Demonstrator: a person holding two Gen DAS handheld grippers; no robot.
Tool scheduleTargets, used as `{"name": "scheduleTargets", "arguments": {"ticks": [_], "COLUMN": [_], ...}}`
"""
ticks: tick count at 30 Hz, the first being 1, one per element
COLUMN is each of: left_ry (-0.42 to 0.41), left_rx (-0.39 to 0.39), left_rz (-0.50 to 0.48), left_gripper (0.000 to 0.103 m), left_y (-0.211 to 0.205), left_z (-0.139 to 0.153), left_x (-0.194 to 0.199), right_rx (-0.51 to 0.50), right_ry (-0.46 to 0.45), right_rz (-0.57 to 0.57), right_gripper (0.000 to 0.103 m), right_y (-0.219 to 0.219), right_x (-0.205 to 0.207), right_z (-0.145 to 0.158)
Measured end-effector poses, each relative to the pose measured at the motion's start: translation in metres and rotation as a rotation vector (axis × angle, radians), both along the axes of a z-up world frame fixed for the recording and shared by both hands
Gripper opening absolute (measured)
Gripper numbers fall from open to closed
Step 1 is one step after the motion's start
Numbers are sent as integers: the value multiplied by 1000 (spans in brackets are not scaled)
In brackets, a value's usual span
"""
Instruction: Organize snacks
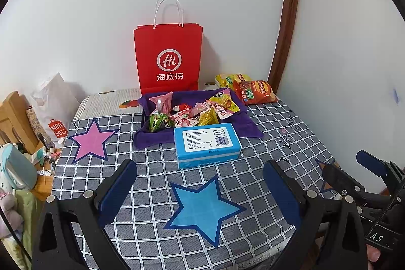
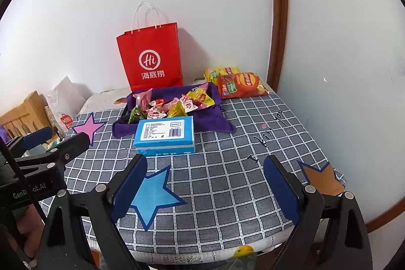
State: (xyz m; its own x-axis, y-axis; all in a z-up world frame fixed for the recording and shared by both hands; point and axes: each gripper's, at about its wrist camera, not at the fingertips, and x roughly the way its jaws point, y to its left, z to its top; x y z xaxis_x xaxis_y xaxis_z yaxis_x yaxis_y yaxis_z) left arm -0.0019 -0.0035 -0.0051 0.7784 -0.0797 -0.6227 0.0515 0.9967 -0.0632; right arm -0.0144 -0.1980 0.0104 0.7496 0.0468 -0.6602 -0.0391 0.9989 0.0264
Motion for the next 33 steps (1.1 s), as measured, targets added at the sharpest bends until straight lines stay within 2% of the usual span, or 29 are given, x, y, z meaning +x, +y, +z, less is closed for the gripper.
{"name": "scheduleTargets", "arguments": {"ticks": [33], "left_ry": [-5], "left_rx": [0], "left_rz": [6], "left_gripper": [101], "left_y": [3], "left_z": [1], "left_x": [-3], "right_rx": [0], "right_ry": [-11], "right_rz": [20], "right_gripper": [92], "right_y": [6], "right_x": [-2], "right_z": [2]}}
